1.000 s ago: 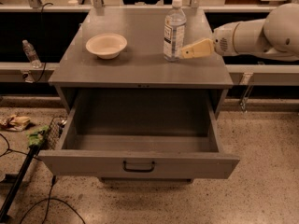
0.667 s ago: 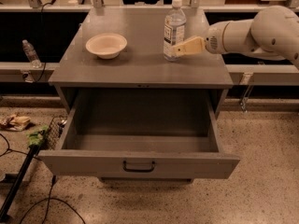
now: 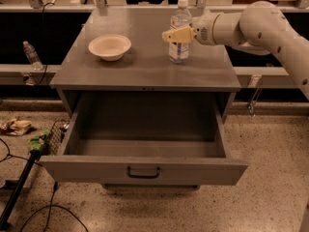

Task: Place blue plastic bottle into top drawer

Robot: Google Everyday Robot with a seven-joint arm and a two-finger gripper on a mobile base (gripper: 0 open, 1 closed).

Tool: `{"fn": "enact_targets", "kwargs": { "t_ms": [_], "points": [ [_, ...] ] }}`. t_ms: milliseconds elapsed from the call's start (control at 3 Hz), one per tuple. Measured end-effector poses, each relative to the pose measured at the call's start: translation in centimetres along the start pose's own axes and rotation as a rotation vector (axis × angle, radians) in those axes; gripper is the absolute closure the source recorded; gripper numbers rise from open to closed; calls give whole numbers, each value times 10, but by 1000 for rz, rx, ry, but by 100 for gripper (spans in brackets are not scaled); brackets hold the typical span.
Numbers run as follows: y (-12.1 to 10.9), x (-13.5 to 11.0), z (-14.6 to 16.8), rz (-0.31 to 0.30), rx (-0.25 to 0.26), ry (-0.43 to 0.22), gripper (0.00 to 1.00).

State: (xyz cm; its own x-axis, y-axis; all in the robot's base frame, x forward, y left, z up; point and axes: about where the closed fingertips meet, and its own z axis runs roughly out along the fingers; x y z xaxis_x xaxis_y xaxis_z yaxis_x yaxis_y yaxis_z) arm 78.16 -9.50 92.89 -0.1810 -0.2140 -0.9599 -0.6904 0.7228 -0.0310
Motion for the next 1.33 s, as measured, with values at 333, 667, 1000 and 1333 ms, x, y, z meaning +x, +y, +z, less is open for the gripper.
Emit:
{"fn": "enact_targets", "kwargs": {
  "t_ms": [333,667,1000,1333],
  "points": [
    [1,-9,18,3,-20,-47,47],
    [0,-9,9,15,-28,-57,70],
    [16,-12,-47,48,-116,-89,99],
    [52,-2,-99,82,-189,-87,100]
  ]
}}
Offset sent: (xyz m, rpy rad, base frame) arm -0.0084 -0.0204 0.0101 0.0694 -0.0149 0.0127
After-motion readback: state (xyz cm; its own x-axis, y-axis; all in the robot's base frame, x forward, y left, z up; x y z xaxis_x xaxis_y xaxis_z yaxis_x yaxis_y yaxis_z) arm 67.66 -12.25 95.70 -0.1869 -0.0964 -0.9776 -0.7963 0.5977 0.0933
